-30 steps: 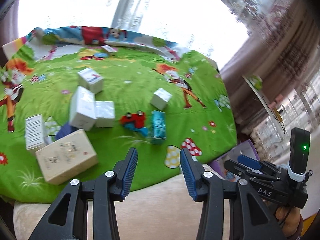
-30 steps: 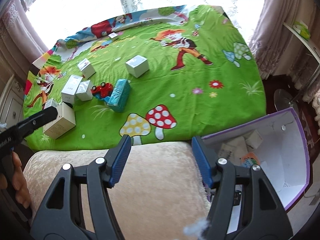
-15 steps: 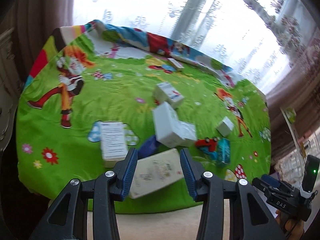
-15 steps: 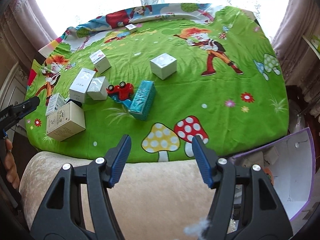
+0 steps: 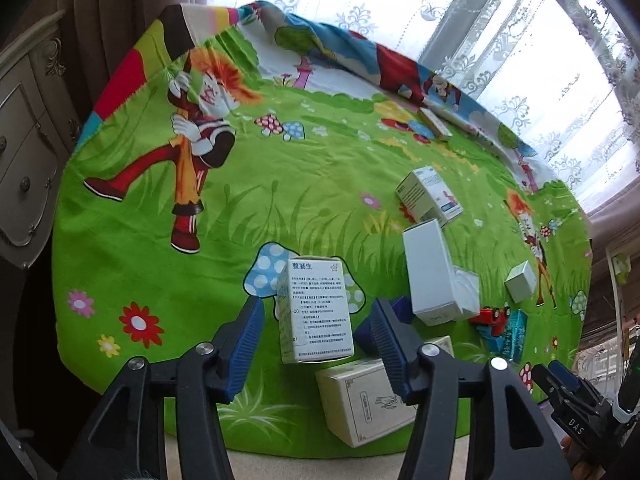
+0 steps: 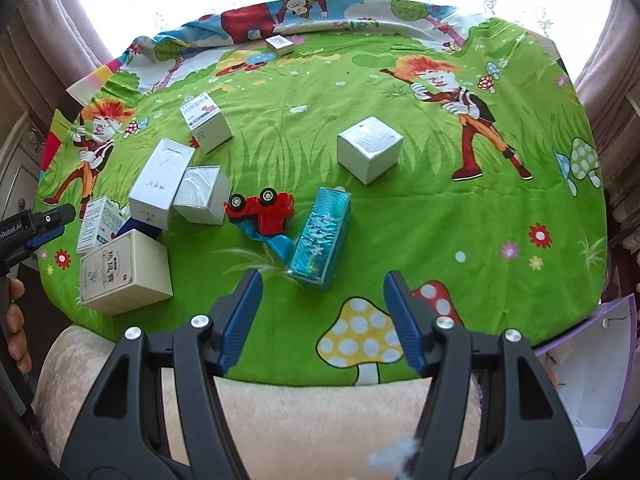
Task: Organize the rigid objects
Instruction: 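Grasp the teal box with the right gripper while the left grasps a white printed box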
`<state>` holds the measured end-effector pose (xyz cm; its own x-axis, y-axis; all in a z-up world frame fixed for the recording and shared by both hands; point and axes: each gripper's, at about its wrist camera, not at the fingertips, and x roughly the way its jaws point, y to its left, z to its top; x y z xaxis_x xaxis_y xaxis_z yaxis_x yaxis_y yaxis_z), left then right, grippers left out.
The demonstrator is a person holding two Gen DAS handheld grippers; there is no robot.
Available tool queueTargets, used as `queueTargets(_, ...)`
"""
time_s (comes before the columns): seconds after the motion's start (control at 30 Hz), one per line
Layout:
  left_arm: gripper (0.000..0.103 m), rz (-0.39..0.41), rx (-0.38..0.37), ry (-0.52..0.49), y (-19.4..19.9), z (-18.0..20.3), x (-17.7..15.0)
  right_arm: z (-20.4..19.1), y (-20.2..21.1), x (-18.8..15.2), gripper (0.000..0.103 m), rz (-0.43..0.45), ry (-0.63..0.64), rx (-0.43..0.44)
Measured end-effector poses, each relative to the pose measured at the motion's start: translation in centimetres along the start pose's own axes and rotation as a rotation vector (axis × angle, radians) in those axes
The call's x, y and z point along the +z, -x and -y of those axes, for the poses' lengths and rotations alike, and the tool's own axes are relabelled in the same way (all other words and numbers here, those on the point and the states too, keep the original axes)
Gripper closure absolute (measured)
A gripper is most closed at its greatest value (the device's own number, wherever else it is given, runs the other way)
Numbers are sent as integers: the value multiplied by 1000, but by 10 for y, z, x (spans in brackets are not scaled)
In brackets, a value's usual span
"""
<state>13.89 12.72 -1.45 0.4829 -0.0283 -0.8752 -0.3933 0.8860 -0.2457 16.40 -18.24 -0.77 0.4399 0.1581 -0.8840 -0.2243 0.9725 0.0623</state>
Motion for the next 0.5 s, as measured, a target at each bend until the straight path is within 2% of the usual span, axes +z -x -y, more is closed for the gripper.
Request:
queueTargets(0.2, 46, -47, 60, 20, -26, -5, -3, -4, -20, 4, 36, -25, 1, -14)
queueTargets(0.3, 40, -44, 63, 13, -29, -4, -2, -3, -29, 7, 36, -39, -7, -18)
queueTargets(0.5, 39, -31, 35, 27, -25, -3, -2, -4, -42, 10, 36, -56, -6, -24)
